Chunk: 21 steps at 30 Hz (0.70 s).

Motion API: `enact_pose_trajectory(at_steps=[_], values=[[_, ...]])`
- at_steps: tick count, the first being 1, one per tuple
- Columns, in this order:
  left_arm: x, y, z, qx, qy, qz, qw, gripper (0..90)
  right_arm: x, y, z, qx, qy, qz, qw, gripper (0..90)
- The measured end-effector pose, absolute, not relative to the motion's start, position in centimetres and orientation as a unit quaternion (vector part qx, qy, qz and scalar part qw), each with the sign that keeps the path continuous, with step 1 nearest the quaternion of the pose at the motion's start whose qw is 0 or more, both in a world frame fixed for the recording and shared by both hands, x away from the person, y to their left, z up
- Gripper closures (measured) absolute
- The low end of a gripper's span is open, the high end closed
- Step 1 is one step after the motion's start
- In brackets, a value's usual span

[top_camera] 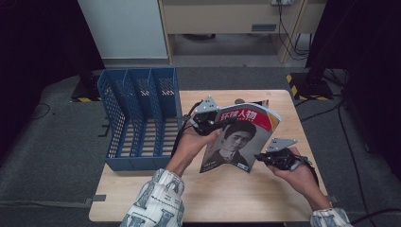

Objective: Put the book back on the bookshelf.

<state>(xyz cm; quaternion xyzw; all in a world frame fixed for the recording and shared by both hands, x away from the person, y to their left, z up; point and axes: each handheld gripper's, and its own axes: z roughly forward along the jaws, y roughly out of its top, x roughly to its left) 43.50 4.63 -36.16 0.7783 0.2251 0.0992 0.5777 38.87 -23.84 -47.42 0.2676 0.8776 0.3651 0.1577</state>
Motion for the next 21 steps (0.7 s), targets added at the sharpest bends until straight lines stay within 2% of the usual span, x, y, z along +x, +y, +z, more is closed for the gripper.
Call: enact_pose_trajectory(at_steps=[21], values=[[43.49,5.47,-36.91,0.764,0.231,0.089,0.596,83.2,38.82,-24.4,-46.66,0.264,0.881,0.35,0.175,88.5]])
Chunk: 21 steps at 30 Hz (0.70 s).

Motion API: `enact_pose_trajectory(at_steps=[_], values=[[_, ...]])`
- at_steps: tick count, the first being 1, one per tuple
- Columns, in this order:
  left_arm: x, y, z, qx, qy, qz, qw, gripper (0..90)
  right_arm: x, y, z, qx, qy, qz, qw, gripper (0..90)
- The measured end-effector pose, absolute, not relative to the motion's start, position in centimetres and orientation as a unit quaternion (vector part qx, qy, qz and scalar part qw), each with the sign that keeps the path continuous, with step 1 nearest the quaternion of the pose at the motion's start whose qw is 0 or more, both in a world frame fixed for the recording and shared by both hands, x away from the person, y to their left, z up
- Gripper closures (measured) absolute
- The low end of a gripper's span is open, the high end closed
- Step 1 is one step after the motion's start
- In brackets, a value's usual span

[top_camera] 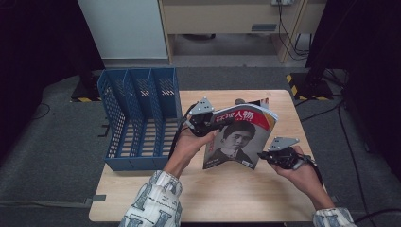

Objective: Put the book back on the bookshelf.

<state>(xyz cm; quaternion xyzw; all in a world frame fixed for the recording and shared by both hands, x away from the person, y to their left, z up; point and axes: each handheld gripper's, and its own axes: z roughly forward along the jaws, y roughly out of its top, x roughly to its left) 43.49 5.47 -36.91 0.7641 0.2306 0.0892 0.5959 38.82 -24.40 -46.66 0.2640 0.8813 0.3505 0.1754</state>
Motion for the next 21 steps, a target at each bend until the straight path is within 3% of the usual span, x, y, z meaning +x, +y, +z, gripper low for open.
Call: enact_pose_trajectory(at_steps=[15,17,18,21], values=[[43.2,5.4,-36.6,0.766,0.217,0.089,0.599,86.3,39.0,-24.7,-46.9,0.276,0.873,0.364,0.17,87.0],[43.1,5.4,-36.6,0.766,0.216,0.087,0.599,86.4,39.2,-24.8,-47.1,0.281,0.868,0.374,0.169,82.6],[43.1,5.4,-36.6,0.768,0.215,0.087,0.597,86.5,39.4,-24.8,-47.4,0.298,0.86,0.38,0.167,72.3],[43.0,5.3,-36.7,0.769,0.214,0.085,0.596,86.5,39.4,-24.8,-47.7,0.301,0.856,0.383,0.17,66.8]])
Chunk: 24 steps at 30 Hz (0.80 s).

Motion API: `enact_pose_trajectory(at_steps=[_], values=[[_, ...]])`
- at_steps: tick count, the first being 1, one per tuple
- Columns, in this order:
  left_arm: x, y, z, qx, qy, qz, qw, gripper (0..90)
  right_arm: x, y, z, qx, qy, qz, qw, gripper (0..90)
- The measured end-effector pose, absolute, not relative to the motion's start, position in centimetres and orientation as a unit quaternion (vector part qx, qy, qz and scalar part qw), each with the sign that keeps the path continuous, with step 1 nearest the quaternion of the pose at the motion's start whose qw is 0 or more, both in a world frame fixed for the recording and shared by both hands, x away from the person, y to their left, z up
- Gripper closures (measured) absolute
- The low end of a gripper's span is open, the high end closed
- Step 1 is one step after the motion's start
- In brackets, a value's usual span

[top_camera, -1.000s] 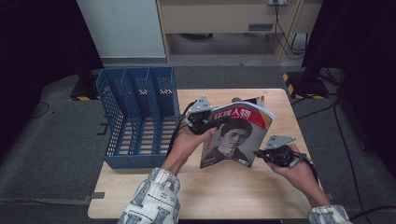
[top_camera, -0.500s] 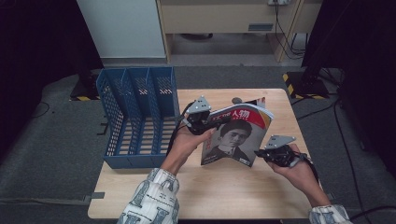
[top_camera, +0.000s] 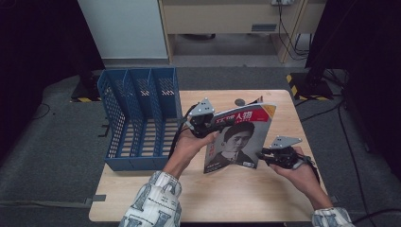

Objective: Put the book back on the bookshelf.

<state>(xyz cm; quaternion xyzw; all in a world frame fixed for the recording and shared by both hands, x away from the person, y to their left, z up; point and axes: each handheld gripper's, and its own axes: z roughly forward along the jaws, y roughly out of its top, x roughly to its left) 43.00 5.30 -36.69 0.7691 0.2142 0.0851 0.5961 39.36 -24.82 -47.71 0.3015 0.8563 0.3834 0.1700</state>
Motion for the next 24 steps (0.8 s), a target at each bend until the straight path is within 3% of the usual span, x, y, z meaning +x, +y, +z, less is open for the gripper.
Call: enact_pose_trajectory(at_steps=[6,11,24], values=[[42.8,5.0,-36.7,0.771,0.213,0.08,0.595,86.5,38.7,-25.0,-49.6,0.35,0.837,0.384,0.173,34.5],[42.6,4.9,-36.5,0.77,0.218,0.082,0.594,86.5,38.3,-25.8,-51.8,0.391,0.827,0.357,0.188,20.5],[42.2,5.0,-34.7,0.771,0.221,0.088,0.591,86.5,38.4,-26.9,-53.6,0.422,0.817,0.35,0.177,17.0]])
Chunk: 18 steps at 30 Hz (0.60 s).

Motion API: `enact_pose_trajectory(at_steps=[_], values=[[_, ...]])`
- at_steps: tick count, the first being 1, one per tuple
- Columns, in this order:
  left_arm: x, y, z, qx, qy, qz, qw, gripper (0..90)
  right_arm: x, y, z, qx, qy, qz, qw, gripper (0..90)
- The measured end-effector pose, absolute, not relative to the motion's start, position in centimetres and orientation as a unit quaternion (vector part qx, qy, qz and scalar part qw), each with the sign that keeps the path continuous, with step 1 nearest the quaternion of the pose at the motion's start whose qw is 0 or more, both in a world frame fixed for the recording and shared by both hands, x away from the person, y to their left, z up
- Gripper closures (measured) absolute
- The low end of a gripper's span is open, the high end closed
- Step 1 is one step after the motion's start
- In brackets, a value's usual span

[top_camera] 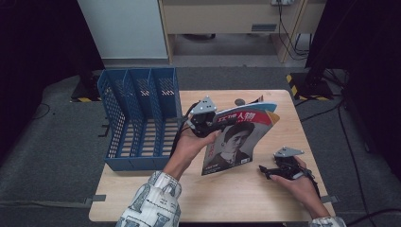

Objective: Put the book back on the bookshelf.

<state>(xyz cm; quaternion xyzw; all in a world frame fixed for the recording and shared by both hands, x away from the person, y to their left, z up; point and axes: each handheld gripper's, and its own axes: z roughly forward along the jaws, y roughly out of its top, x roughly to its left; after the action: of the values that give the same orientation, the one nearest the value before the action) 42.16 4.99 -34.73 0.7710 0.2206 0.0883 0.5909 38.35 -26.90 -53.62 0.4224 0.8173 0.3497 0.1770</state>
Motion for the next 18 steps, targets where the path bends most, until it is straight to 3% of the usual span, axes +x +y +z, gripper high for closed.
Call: enact_pose_trajectory(at_steps=[18], values=[[42.03,5.72,-33.74,0.748,0.27,0.048,0.604,86.5,38.27,-26.87,-53.79,0.427,0.811,0.357,0.179,16.7]])
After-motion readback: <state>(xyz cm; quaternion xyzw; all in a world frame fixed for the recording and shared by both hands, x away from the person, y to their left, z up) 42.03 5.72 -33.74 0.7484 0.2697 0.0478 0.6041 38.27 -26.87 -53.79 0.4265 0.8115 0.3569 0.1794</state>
